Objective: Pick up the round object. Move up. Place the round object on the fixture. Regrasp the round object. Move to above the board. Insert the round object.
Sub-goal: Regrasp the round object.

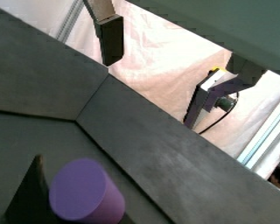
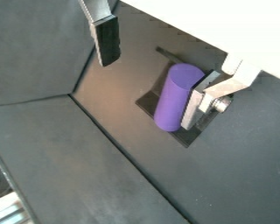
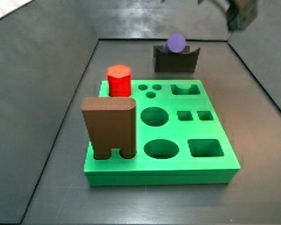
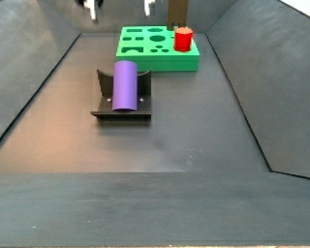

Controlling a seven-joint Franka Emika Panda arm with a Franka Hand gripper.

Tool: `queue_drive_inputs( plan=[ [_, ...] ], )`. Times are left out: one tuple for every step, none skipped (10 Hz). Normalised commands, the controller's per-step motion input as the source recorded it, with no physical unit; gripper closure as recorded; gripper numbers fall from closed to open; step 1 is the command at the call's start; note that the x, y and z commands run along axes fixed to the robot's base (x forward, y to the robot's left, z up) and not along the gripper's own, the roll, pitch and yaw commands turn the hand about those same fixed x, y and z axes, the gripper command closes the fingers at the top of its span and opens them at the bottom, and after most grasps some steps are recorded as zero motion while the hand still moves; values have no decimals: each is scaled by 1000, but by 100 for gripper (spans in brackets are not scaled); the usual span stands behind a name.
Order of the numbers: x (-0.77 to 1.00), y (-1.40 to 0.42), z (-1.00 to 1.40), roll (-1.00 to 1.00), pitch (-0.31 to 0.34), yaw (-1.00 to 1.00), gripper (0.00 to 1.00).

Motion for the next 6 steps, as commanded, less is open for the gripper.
queue_drive_inputs(
  plan=[
    [50, 59, -1000, 201, 22, 158, 0],
    [72, 51, -1000, 137, -5, 137, 0],
    [82, 47, -1000, 119, -18, 128, 0],
    [93, 41, -1000, 99, -47, 109, 0],
    [97, 38, -1000, 91, -59, 98, 0],
    [110, 31, -1000, 73, -77, 66, 0]
  ],
)
